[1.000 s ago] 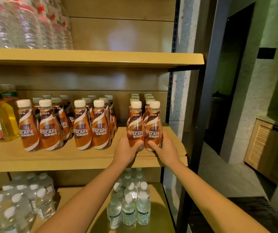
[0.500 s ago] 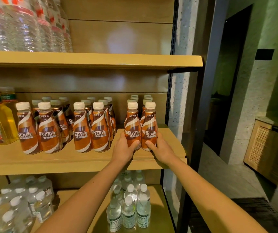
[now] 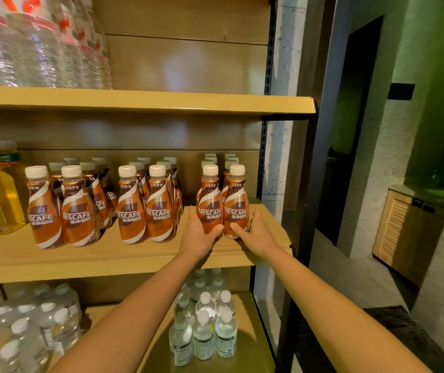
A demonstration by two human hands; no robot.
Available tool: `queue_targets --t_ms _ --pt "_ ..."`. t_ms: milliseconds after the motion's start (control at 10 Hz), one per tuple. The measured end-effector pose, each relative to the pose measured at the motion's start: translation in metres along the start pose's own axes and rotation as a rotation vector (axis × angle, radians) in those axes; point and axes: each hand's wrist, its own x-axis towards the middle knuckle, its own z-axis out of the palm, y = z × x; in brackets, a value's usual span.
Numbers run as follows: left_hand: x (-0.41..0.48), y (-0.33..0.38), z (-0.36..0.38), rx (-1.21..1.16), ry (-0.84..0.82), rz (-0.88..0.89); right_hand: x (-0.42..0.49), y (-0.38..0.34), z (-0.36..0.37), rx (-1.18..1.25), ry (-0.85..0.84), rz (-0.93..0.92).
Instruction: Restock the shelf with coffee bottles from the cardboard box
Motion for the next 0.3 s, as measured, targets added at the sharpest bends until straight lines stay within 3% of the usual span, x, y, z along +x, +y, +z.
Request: queue_targets --t_ms 100,200,300 --pt "-0.015 0.003 -0.015 0.071 0.005 0.007 -0.014 -0.008 -0.002 -0.031 0.029 -0.009" --pt "-0.036 0.005 -0.037 0.164 -0.056 0.156 -0.03 -0.017 -0.002 -0.145 -0.002 -0.084" --pt "-0.058 0.007 -0.065 0.409 -0.161 0.278 -0.044 -0.029 -0.002 -0.392 0.014 -0.165"
